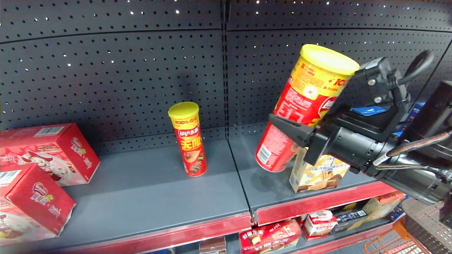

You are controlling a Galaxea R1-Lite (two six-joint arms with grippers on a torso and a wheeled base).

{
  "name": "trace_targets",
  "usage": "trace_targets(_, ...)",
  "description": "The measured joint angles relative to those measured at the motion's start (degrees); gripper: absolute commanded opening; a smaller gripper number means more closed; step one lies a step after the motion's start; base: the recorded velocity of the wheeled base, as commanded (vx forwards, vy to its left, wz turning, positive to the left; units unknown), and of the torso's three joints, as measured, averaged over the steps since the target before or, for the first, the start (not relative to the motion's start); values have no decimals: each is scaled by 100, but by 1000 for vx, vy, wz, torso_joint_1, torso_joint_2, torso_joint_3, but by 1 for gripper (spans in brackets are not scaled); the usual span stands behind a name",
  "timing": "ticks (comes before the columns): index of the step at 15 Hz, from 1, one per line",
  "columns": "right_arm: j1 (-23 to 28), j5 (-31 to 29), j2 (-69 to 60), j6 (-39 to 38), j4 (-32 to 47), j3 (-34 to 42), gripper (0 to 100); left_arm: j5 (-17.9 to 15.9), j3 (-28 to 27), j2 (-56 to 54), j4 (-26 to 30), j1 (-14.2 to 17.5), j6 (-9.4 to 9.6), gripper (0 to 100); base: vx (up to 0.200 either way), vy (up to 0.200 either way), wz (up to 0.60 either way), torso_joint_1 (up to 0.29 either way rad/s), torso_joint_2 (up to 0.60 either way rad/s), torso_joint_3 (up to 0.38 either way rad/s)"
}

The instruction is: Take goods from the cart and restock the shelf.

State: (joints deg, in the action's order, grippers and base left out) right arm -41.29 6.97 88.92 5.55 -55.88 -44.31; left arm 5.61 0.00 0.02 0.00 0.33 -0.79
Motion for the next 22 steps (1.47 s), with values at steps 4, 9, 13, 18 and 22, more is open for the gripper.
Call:
trace_targets(4, -516, -151, 534, -101, 49, -571, 0, 0, 0, 0, 0, 0, 1, 100, 0, 0, 0, 0, 0, 0)
trace_targets(9, -346, -347, 837, -178, 163, -681, 0, -4, 0, 0, 0, 0, 26, 100, 0, 0, 0, 0, 0, 0)
trace_targets(13, -165, -411, 907, -191, 108, -574, 0, -162, 0, 2, 0, -4, -108, 100, 0, 0, 0, 0, 0, 0)
trace_targets(18, -127, -416, 816, -196, 89, -255, 0, -482, -658, 601, -51, -278, -293, 100, 0, 0, 0, 0, 0, 0)
trace_targets(22, -127, -418, 802, -191, -48, -216, 0, -981, -1714, 2276, -616, -824, -701, 100, 0, 0, 0, 0, 0, 0)
